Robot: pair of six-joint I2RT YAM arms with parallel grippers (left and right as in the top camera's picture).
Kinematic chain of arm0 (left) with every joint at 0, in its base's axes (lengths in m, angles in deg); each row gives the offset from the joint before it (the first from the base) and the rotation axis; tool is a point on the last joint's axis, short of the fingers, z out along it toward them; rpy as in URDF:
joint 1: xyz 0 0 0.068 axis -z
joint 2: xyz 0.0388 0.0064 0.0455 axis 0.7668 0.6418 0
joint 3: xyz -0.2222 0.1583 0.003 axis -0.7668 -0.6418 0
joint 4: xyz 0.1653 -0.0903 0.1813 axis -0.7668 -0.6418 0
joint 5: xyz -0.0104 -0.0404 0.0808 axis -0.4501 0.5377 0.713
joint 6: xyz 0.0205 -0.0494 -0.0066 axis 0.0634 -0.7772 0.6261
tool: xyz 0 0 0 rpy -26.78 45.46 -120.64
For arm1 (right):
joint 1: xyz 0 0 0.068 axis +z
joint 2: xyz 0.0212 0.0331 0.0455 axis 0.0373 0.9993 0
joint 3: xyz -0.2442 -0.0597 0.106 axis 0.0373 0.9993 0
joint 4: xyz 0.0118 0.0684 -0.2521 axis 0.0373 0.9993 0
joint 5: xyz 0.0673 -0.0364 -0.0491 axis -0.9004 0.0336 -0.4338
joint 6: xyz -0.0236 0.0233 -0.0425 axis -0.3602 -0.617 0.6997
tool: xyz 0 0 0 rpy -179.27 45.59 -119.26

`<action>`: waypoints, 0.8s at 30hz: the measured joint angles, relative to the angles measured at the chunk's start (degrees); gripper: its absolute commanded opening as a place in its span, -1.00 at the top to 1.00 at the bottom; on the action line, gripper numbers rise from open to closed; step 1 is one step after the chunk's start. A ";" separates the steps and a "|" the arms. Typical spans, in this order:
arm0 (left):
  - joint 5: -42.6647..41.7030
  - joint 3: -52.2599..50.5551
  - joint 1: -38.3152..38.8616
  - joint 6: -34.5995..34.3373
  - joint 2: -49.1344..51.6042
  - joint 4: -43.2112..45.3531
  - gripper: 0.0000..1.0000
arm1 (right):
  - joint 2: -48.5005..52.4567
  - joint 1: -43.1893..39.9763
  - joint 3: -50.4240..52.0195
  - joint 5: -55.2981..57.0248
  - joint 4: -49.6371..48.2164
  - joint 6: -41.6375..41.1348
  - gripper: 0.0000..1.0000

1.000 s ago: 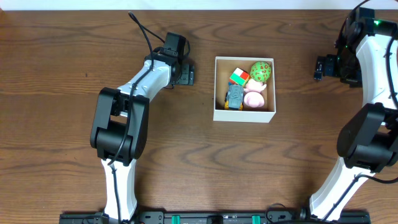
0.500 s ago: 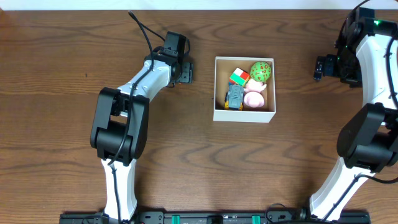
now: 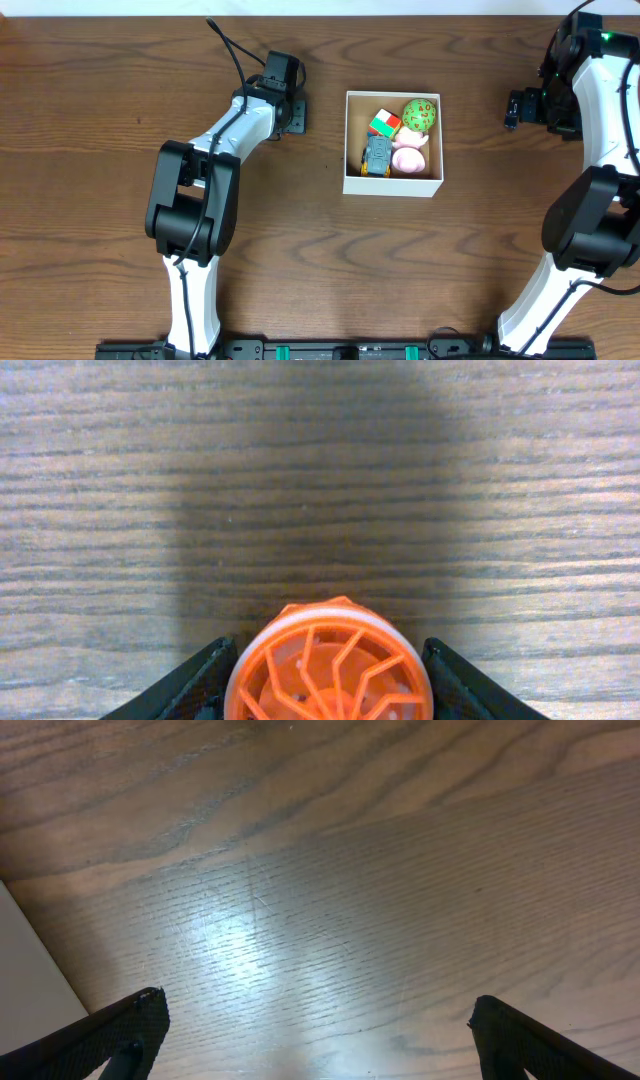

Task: Pack container
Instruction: 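Close the left gripper on the orange lid's rim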

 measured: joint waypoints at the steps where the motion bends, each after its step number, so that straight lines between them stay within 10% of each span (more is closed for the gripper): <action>1: 0.00 0.02 0.00 0.00 0.00 -0.20 -0.18 | 0.00 0.00 0.00 0.00 0.00 0.00 -0.99; 24: 0.04 0.15 1.55 3.45 -19.26 -6.97 -0.39 | 0.00 0.00 0.00 0.00 0.02 0.00 -0.98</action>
